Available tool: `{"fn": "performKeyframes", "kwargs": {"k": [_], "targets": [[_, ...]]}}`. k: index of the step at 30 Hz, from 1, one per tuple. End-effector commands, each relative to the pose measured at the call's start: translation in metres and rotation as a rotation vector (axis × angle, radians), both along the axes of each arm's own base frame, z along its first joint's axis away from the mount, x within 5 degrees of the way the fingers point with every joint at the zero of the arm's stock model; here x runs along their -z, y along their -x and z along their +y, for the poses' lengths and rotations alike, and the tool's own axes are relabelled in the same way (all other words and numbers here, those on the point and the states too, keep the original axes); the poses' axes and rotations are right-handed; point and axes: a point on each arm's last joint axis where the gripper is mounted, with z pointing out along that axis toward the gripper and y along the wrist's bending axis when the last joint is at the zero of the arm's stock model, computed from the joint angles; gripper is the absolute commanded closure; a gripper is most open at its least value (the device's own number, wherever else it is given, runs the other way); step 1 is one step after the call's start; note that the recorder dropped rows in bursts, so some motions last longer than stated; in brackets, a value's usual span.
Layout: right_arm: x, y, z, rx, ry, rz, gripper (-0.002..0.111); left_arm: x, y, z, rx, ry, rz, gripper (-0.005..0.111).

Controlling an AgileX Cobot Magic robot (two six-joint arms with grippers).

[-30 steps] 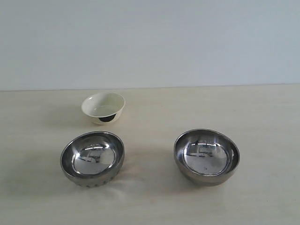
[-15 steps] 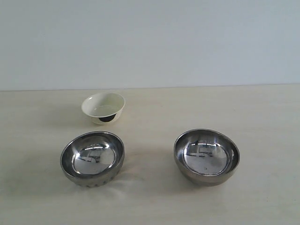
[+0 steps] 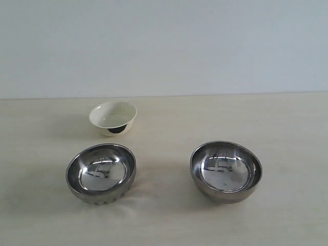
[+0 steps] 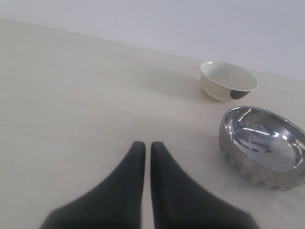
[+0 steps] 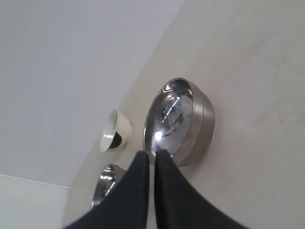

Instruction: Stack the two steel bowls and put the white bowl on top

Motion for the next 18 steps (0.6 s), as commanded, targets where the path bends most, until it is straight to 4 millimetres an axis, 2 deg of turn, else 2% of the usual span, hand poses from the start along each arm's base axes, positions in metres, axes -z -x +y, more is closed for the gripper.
{"fn": "performKeyframes", "kwargs": {"k": [1, 6, 8, 12, 15, 18], "targets": [[-0.001, 0.000, 0.000, 0.013, -0.049, -0.006, 0.108, 0.001, 0.000, 0.000, 0.000, -0.003, -0.001, 0.103], [-0.007, -0.002, -0.004, 0.054, -0.062, -0.073, 0.108, 0.001, 0.000, 0.000, 0.000, -0.003, -0.001, 0.103], [-0.017, -0.004, -0.009, 0.119, -0.139, -0.166, 0.108, 0.001, 0.000, 0.000, 0.000, -0.003, -0.001, 0.103], [-0.023, -0.004, -0.010, 0.141, -0.207, -0.196, 0.108, 0.001, 0.000, 0.000, 0.000, -0.003, -0.001, 0.103], [-0.049, 0.000, -0.013, 0.158, -0.245, -0.291, 0.108, 0.001, 0.000, 0.000, 0.000, -0.003, -0.001, 0.103], [-0.065, 0.002, -0.019, 0.211, -0.264, -0.400, 0.108, 0.001, 0.000, 0.000, 0.000, -0.003, -0.001, 0.103]]}}
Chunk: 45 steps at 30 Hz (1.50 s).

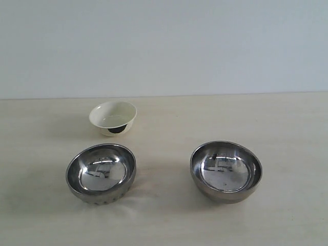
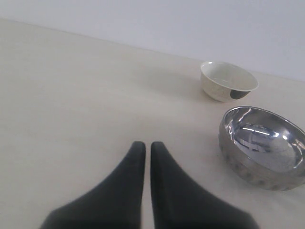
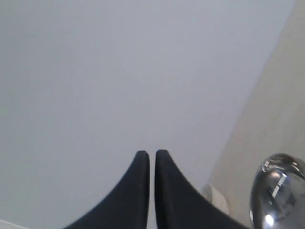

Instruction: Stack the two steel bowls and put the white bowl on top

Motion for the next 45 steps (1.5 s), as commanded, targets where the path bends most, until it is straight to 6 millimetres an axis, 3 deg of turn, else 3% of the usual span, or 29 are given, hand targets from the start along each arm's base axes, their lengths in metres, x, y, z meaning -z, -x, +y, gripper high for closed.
{"fn": "performKeyframes", "kwargs": {"k": [1, 6, 13, 14, 18, 22, 24, 29, 31, 39, 45], "targets": [[-0.020, 0.004, -0.008, 0.081, -0.025, -0.133, 0.108, 0.001, 0.000, 0.000, 0.000, -0.003, -0.001, 0.103], [-0.047, 0.013, -0.015, 0.166, 0.003, -0.286, 0.108, 0.001, 0.000, 0.000, 0.000, -0.003, -0.001, 0.103], [-0.126, 0.015, -0.009, 0.177, 0.304, -0.367, 0.108, 0.001, 0.000, 0.000, 0.000, -0.003, -0.001, 0.103], [-0.146, 0.008, -0.003, 0.147, 0.455, -0.327, 0.108, 0.001, 0.000, 0.000, 0.000, -0.003, -0.001, 0.103], [-0.180, -0.018, 0.012, -0.008, 0.754, -0.164, 0.108, 0.001, 0.000, 0.000, 0.000, -0.003, -0.001, 0.103], [-0.186, -0.050, 0.021, -0.113, 0.917, -0.060, 0.108, 0.001, 0.000, 0.000, 0.000, -0.003, -0.001, 0.103], [-0.179, -0.072, 0.025, -0.186, 0.986, 0.023, 0.108, 0.001, 0.000, 0.000, 0.000, -0.003, -0.001, 0.103], [-0.119, -0.149, 0.039, -0.441, 1.068, 0.353, 0.108, 0.001, 0.000, 0.000, 0.000, -0.003, -0.001, 0.103], [-0.104, -0.167, 0.041, -0.464, 1.066, 0.410, 0.107, 0.001, 0.000, 0.000, 0.000, -0.003, -0.001, 0.103], [-0.055, -0.215, 0.045, -0.495, 1.040, 0.556, 0.067, 0.001, 0.000, 0.000, 0.000, -0.003, -0.001, 0.103], [-0.029, -0.251, 0.051, -0.576, 1.054, 0.651, 0.066, 0.001, 0.000, 0.000, 0.000, -0.003, -0.001, 0.103]]}}
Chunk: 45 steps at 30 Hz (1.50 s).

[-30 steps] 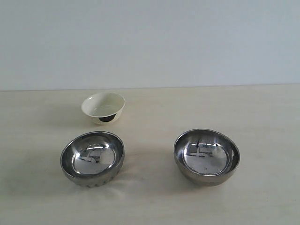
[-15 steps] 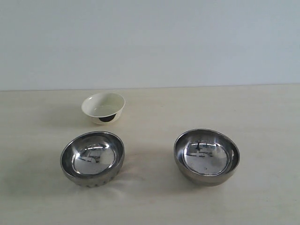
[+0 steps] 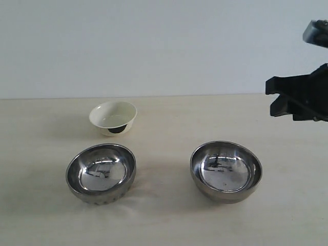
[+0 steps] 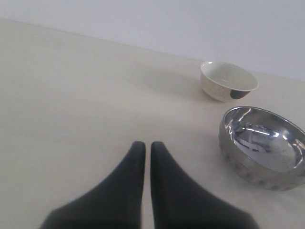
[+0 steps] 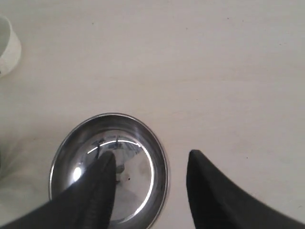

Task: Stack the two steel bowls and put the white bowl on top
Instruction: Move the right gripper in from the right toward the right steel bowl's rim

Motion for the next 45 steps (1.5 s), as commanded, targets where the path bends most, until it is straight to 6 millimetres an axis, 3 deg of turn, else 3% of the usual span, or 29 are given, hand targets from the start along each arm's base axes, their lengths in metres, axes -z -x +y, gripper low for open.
{"fn": "performKeyframes", "kwargs": {"k": [1, 9, 16, 27, 36, 45], "targets": [[0.014, -0.029, 0.005, -0.038, 0.023, 0.083, 0.066, 0.001, 0.000, 0.000, 0.000, -0.003, -0.001, 0.103], [0.028, -0.043, 0.008, -0.045, 0.015, 0.165, 0.066, 0.001, 0.000, 0.000, 0.000, -0.003, -0.001, 0.103], [0.029, -0.033, 0.010, -0.082, 0.005, 0.257, 0.066, 0.001, 0.000, 0.000, 0.000, -0.003, -0.001, 0.103], [0.005, -0.016, 0.007, -0.113, 0.041, 0.218, 0.066, 0.001, 0.000, 0.000, 0.000, -0.003, -0.001, 0.103], [0.022, -0.012, 0.004, -0.091, 0.049, 0.224, 0.066, 0.001, 0.000, 0.000, 0.000, -0.003, -0.001, 0.103], [0.022, -0.011, 0.004, -0.088, 0.046, 0.230, 0.066, 0.001, 0.000, 0.000, 0.000, -0.003, -0.001, 0.103]]}}
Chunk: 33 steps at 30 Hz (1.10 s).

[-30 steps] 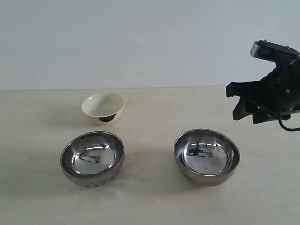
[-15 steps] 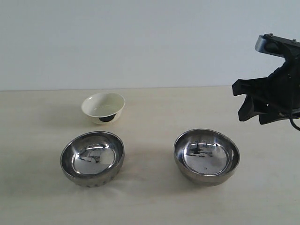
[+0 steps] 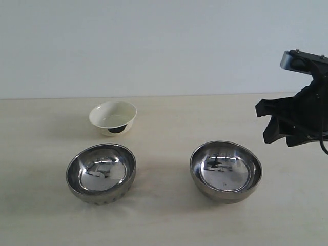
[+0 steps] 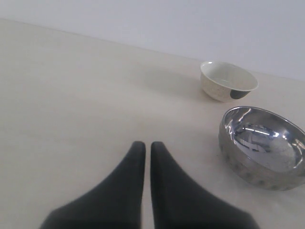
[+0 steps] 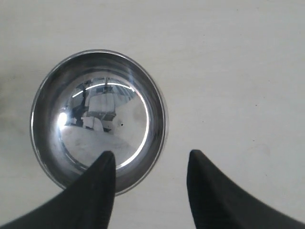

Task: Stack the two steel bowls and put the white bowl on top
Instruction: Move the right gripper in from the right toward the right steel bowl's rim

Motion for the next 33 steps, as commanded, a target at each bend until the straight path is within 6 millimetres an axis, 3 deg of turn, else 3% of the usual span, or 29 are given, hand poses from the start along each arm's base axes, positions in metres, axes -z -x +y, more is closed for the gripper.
{"fn": "performKeyframes", "kwargs": {"k": [1, 12, 22, 33], "targets": [[-0.003, 0.001, -0.001, 0.002, 0.003, -0.013, 0.066, 0.001, 0.000, 0.000, 0.000, -0.003, -0.001, 0.103], [0.023, 0.002, -0.006, 0.049, 0.026, -0.057, 0.066, 0.001, 0.000, 0.000, 0.000, -0.003, -0.001, 0.103], [0.065, -0.016, -0.002, 0.054, 0.025, 0.021, 0.066, 0.001, 0.000, 0.000, 0.000, -0.003, -0.001, 0.103], [0.068, -0.017, 0.010, 0.000, -0.007, -0.001, 0.066, 0.001, 0.000, 0.000, 0.000, -0.003, -0.001, 0.103]]}}
